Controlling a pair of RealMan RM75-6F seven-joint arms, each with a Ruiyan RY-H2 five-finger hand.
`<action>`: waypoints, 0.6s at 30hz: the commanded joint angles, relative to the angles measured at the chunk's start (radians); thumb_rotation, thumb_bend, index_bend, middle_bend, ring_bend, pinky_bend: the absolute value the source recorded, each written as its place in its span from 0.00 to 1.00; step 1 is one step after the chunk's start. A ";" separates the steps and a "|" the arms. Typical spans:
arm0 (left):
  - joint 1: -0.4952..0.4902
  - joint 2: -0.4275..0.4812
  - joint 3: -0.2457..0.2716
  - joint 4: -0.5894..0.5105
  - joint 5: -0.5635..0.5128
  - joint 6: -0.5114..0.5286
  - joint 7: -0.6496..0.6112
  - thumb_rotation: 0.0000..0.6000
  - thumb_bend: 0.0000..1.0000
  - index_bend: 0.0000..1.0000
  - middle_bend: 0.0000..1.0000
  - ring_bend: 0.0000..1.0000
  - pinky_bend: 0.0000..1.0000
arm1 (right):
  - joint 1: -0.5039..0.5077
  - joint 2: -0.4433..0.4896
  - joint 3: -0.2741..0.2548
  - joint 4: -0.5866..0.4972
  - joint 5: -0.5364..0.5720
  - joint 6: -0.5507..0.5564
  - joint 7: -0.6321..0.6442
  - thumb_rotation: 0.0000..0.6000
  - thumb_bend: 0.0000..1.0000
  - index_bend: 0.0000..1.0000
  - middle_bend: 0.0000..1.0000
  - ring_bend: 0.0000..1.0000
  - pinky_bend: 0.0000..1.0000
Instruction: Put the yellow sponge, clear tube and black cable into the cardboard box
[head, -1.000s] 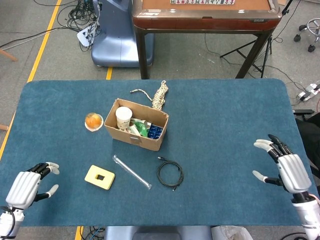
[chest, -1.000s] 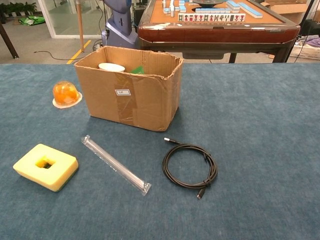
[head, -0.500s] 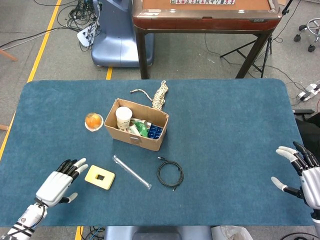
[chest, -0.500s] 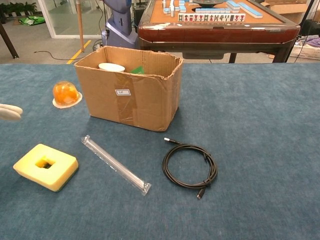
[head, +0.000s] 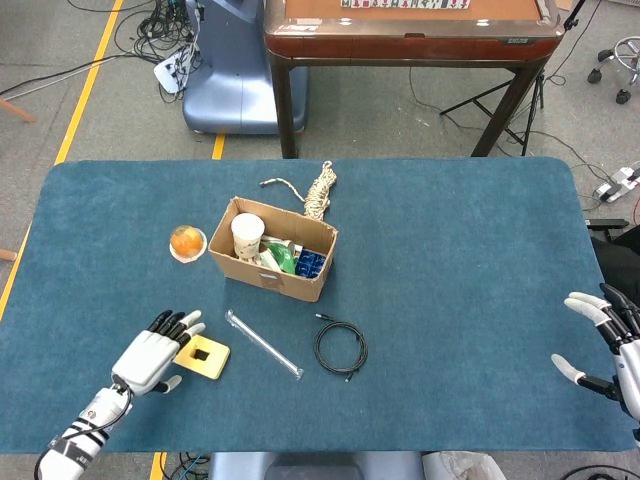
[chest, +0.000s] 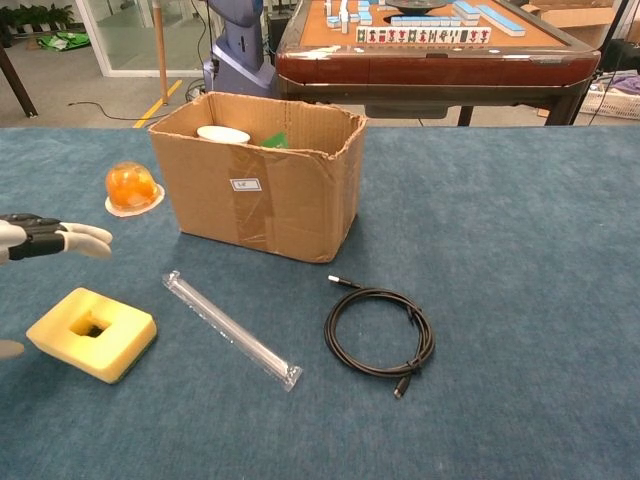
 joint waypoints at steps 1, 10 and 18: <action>-0.027 -0.020 -0.002 0.003 -0.052 -0.030 0.053 1.00 0.22 0.13 0.00 0.00 0.00 | 0.000 0.001 0.001 0.001 -0.001 -0.001 0.003 1.00 0.13 0.27 0.25 0.09 0.19; -0.071 -0.091 0.008 0.043 -0.165 -0.044 0.174 1.00 0.22 0.13 0.00 0.00 0.00 | -0.002 0.001 0.003 0.001 -0.006 -0.010 0.006 1.00 0.13 0.27 0.25 0.09 0.19; -0.089 -0.131 0.020 0.073 -0.230 -0.017 0.232 1.00 0.22 0.15 0.00 0.00 0.00 | -0.003 0.002 0.003 -0.001 -0.011 -0.014 0.010 1.00 0.13 0.27 0.25 0.09 0.19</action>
